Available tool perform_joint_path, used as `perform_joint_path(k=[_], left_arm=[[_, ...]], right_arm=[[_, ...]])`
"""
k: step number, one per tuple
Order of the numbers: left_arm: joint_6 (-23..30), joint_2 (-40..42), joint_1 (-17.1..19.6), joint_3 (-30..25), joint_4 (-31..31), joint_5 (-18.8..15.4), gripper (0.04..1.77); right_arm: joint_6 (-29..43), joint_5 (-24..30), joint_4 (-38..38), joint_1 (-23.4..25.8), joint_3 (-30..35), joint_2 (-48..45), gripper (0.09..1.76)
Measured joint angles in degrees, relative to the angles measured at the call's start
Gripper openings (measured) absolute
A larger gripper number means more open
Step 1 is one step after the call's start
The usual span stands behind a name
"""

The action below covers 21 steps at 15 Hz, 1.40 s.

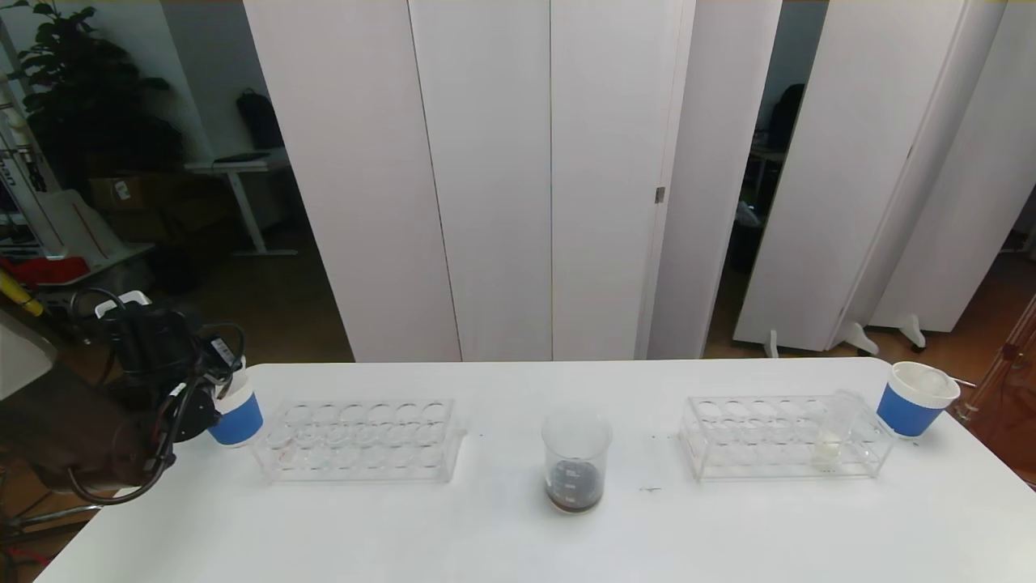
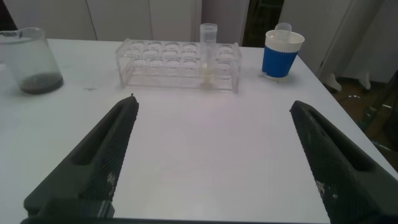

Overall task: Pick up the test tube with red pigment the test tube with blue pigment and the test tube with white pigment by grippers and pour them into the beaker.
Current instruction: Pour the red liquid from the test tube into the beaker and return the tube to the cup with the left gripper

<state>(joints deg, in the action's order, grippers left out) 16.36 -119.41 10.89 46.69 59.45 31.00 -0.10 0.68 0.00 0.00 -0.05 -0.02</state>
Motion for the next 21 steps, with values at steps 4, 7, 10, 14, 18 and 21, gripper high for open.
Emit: perform_joint_path(k=[4,7,10,14,18,21], left_arm=[[0.06,-1.01,0.16,-0.39,-0.02,0.0,0.58],[-0.07,-1.51,0.16,-0.44,-0.28,0.0,0.58],[-0.43,-1.56,-0.06,-0.28,-2.21,0.0,0.62],[-0.32,-0.99,-0.37,0.09,-2.23,0.06,1.69],[-0.95,0.02,-0.37,0.09,-2.34,0.0,1.74],[-1.07,0.67,-0.34,0.06,-2.4,0.0,1.74]], right_arm=[[0.0,0.0,0.0,0.0,0.0,0.0,1.75],[0.0,-0.02,0.0,0.0,0.0,0.0,1.75],[0.0,0.0,0.0,0.0,0.0,0.0,1.75],[0.0,0.0,0.0,0.0,0.02,0.0,1.75],[0.0,0.0,0.0,0.0,0.0,0.0,1.75],[-0.01,0.0,0.0,0.0,0.0,0.0,1.75]])
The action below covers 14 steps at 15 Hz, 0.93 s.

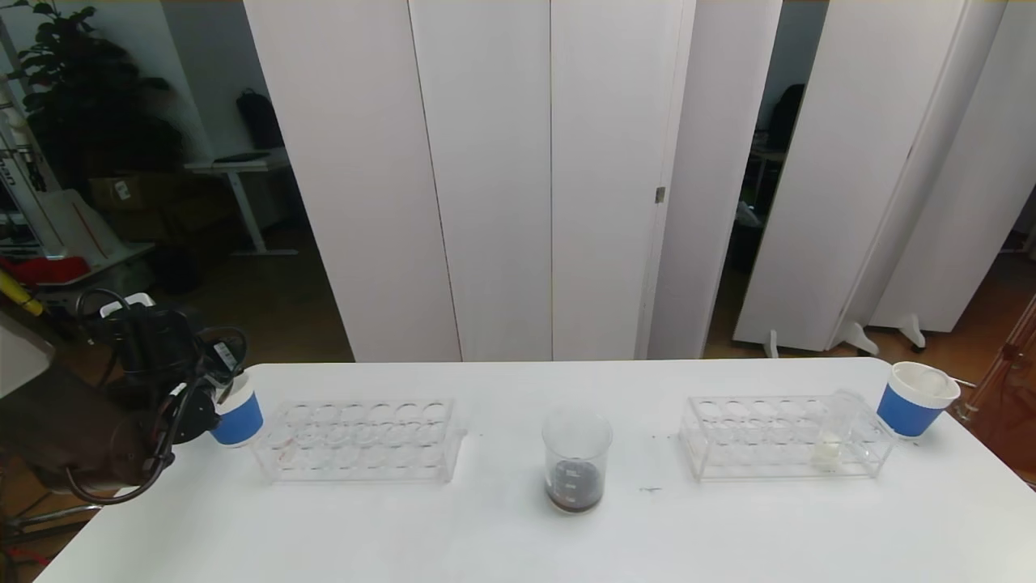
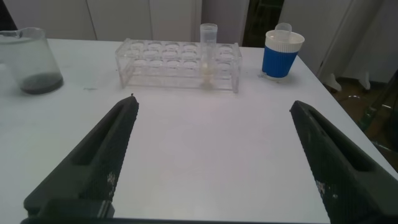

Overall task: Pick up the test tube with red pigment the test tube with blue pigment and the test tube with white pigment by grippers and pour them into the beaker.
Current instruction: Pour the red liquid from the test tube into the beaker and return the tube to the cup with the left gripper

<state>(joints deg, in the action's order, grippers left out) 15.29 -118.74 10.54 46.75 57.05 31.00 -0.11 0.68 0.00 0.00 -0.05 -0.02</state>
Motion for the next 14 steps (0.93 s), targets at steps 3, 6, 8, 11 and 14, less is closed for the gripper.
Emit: perform_joint_path(k=[3,6,8,11,14], left_arm=[[-0.2,0.55,0.0,-0.04,-0.09,-0.05,1.74],[-0.71,2.0,-0.13,0.13,-1.07,-0.16,1.74],[-0.73,4.18,-0.46,0.43,-4.3,-0.2,1.74],[-1.16,10.36,-1.15,0.79,-10.19,-1.95,1.74],[-3.68,17.83,-1.9,-0.65,-14.86,-3.33,1.74]], right_arm=[[0.01,-0.02,0.0,0.0,0.0,0.0,1.75],[0.01,-0.02,0.0,0.0,0.0,0.0,1.75],[0.01,-0.02,0.0,0.0,0.0,0.0,1.75],[0.01,-0.05,0.0,0.0,0.0,0.0,1.75],[0.0,-0.02,0.0,0.0,0.0,0.0,1.75]])
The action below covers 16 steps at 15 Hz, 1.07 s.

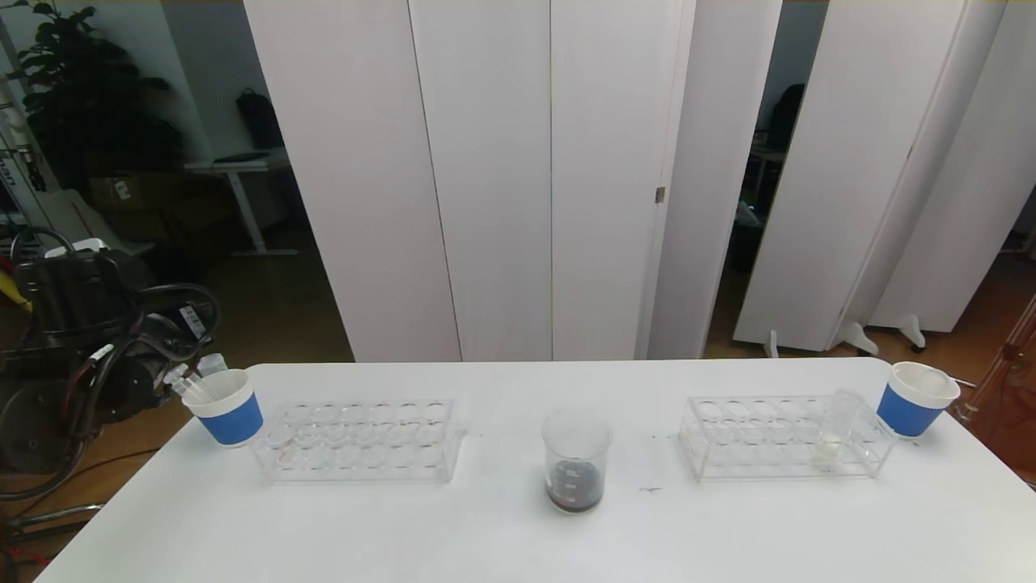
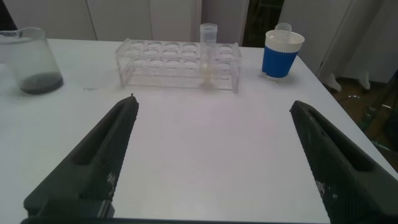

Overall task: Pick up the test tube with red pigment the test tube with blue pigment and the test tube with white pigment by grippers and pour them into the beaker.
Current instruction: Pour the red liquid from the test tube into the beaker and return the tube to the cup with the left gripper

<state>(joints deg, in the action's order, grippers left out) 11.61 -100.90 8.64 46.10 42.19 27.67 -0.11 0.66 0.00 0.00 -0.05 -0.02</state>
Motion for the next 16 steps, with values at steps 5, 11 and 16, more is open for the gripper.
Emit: perform_joint_path(k=[5,11,16], left_arm=[[-2.4,14.58,-1.6,-2.26,-12.09,-0.33,1.74],[-10.2,34.39,-3.88,-4.24,-25.73,-3.4,1.74],[-12.02,54.19,-4.85,-5.34,-45.28,-10.34,1.74]], right_arm=[[0.0,0.0,0.0,0.0,0.0,0.0,1.75],[0.01,0.02,0.0,0.0,-0.02,0.0,1.75],[0.01,0.02,0.0,0.0,0.0,0.0,1.75]])
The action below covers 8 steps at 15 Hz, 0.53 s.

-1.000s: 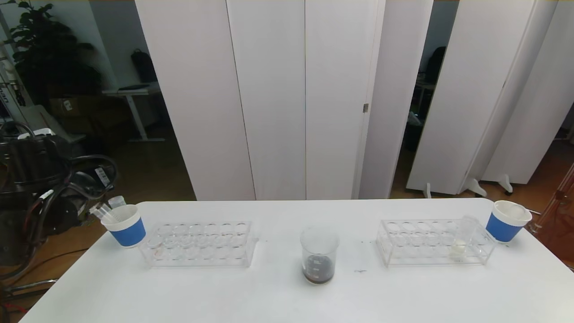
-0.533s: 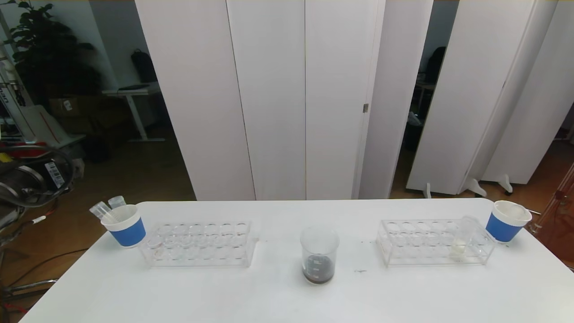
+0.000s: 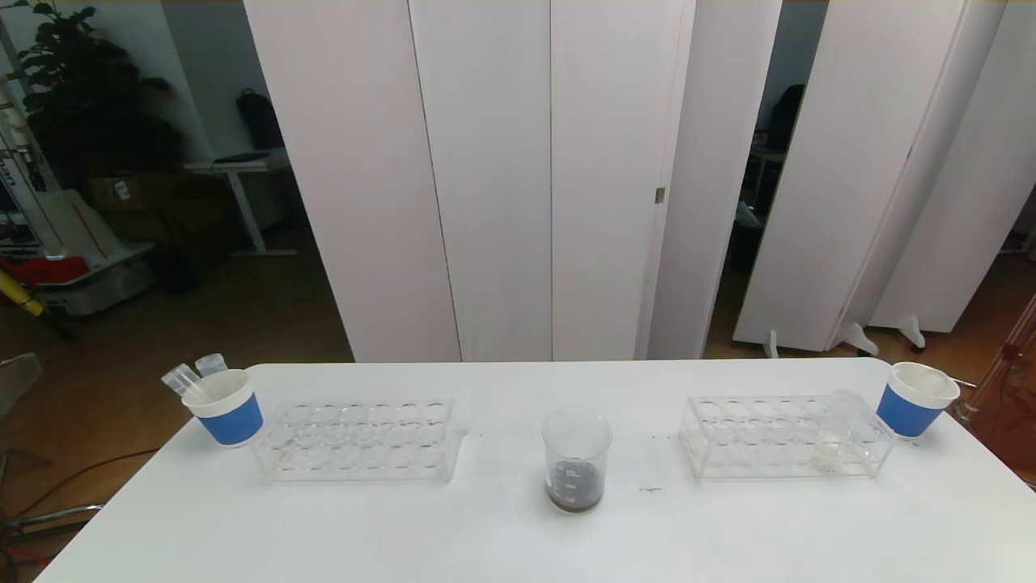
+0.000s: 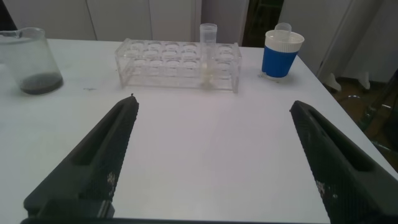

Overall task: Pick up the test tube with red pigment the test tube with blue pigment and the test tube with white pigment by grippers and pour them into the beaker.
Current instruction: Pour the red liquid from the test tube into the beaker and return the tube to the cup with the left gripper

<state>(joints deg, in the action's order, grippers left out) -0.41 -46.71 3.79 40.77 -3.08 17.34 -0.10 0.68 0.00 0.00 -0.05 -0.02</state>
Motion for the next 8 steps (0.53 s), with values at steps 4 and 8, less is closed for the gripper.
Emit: perform_joint_path(k=[4,8], left_arm=[[-0.82,13.29,-0.11,-3.72,-4.49,-3.69,1.74],[-1.37,23.6,-0.77,-9.48,-5.07,-5.18,1.74]], right_arm=[[0.02,0.0,0.0,0.0,0.0,0.0,1.75],[0.0,0.0,0.0,0.0,0.0,0.0,1.75]])
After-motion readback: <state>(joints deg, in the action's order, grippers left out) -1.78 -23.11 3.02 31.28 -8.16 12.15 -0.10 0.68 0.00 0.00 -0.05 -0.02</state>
